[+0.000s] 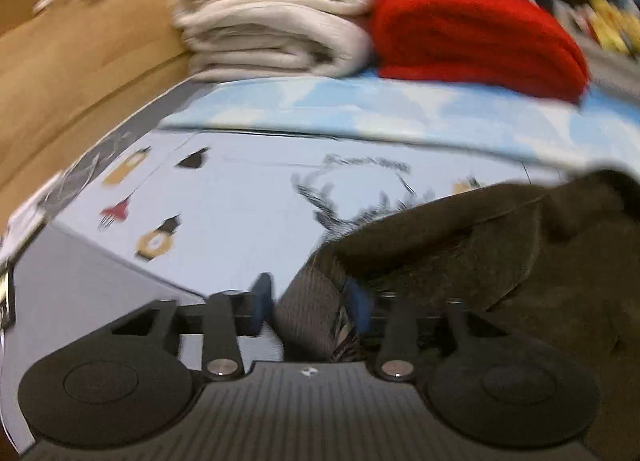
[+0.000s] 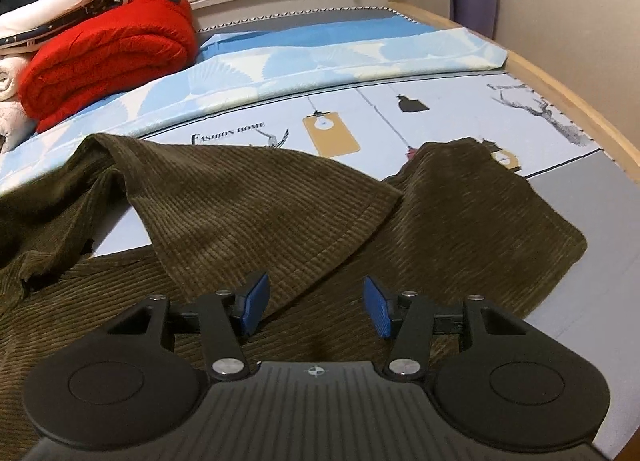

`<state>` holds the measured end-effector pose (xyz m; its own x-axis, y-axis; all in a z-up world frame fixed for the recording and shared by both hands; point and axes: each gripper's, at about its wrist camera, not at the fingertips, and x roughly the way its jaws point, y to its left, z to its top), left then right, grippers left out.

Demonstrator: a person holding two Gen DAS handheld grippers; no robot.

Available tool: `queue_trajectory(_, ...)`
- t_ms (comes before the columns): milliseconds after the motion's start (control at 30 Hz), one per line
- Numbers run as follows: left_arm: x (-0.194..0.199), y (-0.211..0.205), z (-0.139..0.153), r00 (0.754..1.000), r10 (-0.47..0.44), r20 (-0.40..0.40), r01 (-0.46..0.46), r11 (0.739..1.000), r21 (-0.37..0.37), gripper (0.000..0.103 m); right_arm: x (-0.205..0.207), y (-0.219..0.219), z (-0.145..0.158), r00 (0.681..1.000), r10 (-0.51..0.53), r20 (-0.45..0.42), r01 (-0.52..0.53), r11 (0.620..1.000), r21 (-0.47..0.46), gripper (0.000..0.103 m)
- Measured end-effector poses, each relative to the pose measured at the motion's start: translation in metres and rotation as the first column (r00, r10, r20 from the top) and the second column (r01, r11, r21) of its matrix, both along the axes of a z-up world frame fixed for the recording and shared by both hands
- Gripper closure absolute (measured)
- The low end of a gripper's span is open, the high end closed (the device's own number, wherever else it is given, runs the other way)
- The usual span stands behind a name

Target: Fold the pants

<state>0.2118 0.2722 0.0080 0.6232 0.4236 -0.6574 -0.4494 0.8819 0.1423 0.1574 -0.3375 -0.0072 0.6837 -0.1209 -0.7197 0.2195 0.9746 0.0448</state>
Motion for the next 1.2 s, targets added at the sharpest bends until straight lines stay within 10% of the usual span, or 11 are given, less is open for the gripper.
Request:
queue_trajectory(167, -0.036, 0.036, 0.008, 0.999, 0.049, 0.015, -0.044, 0.968, -0.247, 0.043, -0.006, -0.011, -0.001, 0.998, -0.054, -0.014, 0.055, 0.998, 0.023, 0.049)
queue_trajectory(400, -0.081, 0.033, -0.049, 0.964, -0.102, -0.246, -0.030, 0.876, -0.481, 0.021, -0.019, -0.027, 0.005, 0.990, -0.144, 0.017, 0.142, 0.987, 0.077, 0.051)
queue_trajectory(600, -0.099, -0.015, -0.079, 0.859, -0.300, -0.416, 0.139, 0.917, -0.374, 0.020, -0.032, -0.055, 0.004, 0.959, -0.284, 0.019, 0.278, 0.950, 0.139, 0.051)
queue_trajectory(833, -0.127, -0.052, -0.068, 0.846, -0.356, -0.398, 0.273, 0.929, -0.249, 0.069, -0.038, -0.071, -0.001, 0.943, -0.333, 0.002, 0.329, 0.932, 0.150, 0.051)
queue_trajectory(1200, -0.166, -0.063, -0.035, 0.861, -0.157, -0.484, 0.220, 0.973, 0.075, 0.066, -0.045, -0.080, 0.000, 0.948, -0.317, 0.009, 0.313, 0.940, 0.138, 0.052)
